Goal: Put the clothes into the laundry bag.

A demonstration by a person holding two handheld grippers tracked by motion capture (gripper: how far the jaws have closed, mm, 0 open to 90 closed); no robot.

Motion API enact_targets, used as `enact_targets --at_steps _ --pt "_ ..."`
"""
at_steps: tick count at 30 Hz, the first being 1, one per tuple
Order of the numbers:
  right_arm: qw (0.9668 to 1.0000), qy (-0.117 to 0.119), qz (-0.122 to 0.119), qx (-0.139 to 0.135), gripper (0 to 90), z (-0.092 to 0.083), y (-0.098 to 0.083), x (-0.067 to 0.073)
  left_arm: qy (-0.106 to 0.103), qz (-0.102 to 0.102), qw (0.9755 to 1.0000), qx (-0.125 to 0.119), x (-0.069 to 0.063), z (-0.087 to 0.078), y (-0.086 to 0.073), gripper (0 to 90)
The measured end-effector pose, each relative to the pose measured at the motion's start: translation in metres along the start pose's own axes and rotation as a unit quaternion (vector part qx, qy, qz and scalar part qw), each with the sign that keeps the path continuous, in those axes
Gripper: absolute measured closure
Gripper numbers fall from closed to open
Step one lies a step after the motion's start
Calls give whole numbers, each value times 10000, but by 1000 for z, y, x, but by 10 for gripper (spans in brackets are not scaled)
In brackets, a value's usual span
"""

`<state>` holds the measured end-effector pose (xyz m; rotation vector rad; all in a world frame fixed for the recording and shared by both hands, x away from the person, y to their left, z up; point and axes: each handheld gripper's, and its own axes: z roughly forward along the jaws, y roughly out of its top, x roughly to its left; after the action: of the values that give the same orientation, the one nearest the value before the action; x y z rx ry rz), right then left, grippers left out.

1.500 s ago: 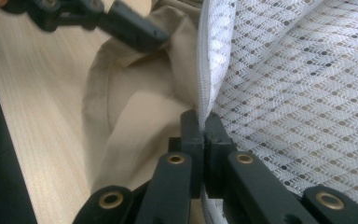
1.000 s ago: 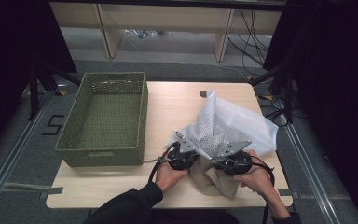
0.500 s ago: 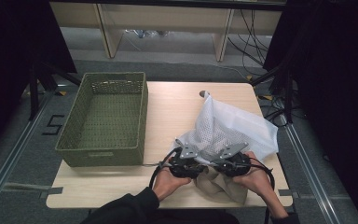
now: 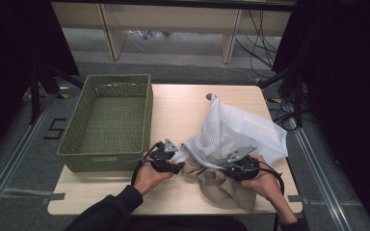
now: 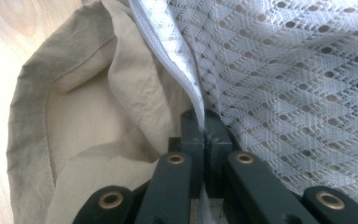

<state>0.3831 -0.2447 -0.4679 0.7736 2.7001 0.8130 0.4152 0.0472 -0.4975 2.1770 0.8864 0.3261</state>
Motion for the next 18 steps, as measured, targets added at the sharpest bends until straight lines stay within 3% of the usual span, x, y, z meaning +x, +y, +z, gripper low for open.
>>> enact_targets --at_steps 1,2,4,6,10,11,13,15,17,18 --pt "10000 -3 46 12 900 0 0 0 -77 -34 9999 -66 0 2 1 417" --pt "10000 27 -79 -28 900 0 0 -2 -60 17 10000 -61 -1 2 3 424" --pt "10000 20 -73 -15 900 0 0 -2 100 156 9998 17 -2 6 8 422" --pt "10000 6 39 23 900 -1 0 0 177 -81 9998 92 -1 9 11 414" --pt "10000 40 24 56 900 -2 0 0 463 -143 9985 271 2 12 10 445" --pt "10000 38 -81 -4 900 0 0 -2 539 -136 9978 353 3 12 9 446" --pt "10000 19 33 20 900 -1 0 0 586 -124 9973 414 6 16 8 450" --pt "10000 16 33 21 900 -1 0 0 606 -168 9971 436 7 21 8 446" --pt "10000 45 -81 -18 900 0 0 -2 508 -154 9979 378 8 23 10 448" --pt "10000 43 -81 -23 900 0 0 -2 384 -261 9984 309 7 26 10 497"
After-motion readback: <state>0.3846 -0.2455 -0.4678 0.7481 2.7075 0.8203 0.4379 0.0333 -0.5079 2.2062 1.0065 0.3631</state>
